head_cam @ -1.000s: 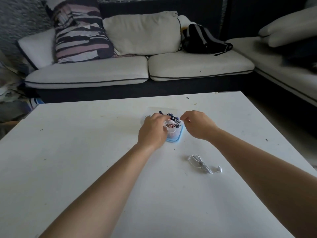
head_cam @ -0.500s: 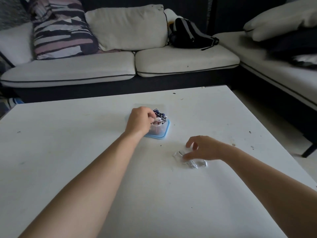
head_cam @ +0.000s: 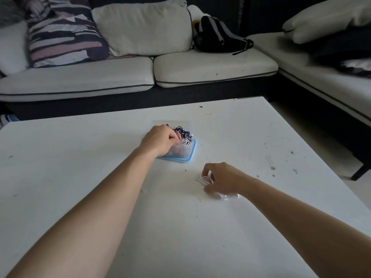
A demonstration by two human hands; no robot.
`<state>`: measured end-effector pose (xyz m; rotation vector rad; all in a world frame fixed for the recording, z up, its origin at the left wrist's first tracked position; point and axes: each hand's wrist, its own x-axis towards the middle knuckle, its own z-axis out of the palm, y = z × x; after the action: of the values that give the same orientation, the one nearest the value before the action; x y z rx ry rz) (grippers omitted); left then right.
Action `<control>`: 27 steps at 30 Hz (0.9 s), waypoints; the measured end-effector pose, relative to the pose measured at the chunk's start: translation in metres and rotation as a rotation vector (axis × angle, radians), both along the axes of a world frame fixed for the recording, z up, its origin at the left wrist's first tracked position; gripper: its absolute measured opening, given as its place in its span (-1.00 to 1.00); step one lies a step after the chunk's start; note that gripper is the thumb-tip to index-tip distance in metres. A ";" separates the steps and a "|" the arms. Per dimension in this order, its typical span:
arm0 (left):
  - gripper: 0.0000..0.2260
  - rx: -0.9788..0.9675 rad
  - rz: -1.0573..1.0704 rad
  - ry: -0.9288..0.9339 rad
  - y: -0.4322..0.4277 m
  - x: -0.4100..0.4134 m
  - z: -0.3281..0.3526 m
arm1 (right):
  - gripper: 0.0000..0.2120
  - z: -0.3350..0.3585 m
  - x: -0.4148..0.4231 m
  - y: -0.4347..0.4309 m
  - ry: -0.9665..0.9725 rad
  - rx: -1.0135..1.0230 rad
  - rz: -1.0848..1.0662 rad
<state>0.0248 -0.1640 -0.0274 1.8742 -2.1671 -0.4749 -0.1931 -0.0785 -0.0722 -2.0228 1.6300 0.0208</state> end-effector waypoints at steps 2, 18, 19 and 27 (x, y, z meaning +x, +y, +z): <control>-0.71 0.052 -0.019 -0.048 0.001 -0.001 0.002 | -0.68 0.000 0.000 -0.001 -0.016 0.004 -0.010; -0.84 -0.208 0.054 0.305 0.057 0.015 0.008 | -0.90 0.033 0.028 0.012 -0.780 0.243 -0.330; -0.86 -0.111 0.026 0.351 0.066 0.017 0.004 | -0.89 0.037 0.031 0.015 -0.823 0.271 -0.332; -0.83 0.485 0.149 1.024 0.158 0.022 0.008 | -0.87 0.060 0.067 0.055 -1.042 0.448 -0.337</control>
<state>0.0467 -0.0062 -0.0192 1.4171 -1.2686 -1.5975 -0.1262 -0.0235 -0.0123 -1.0638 1.0947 -0.6220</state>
